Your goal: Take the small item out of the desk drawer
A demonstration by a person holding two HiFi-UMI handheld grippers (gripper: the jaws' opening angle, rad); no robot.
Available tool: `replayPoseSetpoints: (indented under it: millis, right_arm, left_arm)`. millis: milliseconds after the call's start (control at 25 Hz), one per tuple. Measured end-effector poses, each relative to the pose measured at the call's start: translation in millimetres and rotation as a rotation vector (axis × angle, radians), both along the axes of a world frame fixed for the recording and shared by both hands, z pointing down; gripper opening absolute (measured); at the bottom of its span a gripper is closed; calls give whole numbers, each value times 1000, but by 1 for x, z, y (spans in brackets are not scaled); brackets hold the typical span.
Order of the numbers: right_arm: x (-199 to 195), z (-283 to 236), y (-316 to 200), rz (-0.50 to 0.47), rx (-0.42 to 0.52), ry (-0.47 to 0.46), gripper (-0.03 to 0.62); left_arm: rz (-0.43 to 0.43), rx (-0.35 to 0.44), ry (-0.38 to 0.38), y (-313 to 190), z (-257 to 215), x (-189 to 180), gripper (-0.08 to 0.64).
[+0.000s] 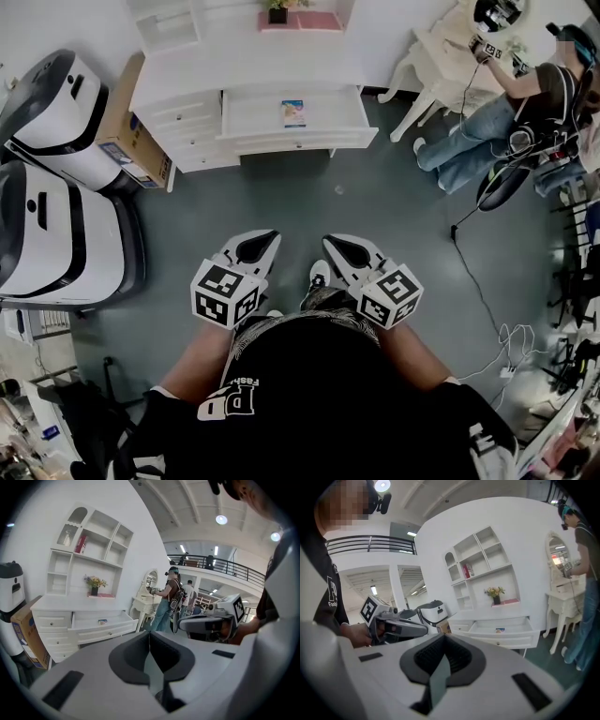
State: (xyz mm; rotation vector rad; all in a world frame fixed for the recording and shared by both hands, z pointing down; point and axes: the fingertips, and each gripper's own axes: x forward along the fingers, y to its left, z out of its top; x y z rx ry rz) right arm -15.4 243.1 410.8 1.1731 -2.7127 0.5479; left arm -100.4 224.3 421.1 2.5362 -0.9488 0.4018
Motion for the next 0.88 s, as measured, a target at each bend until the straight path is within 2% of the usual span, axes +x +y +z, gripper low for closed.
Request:
replayPoseSetpoints:
  millis: [320, 600, 880]
  right_arm:
    - [26, 1, -59, -3, 6, -8, 9]
    - [46, 1, -100, -43, 1, -15, 9]
    - [79, 6, -142, -58, -34, -20, 9]
  left_arm:
    - [-24, 0, -9, -52, 2, 21, 15]
    - [-78, 21, -18, -104, -7, 36, 15]
    - [-96, -27, -42, -128, 3, 65, 15]
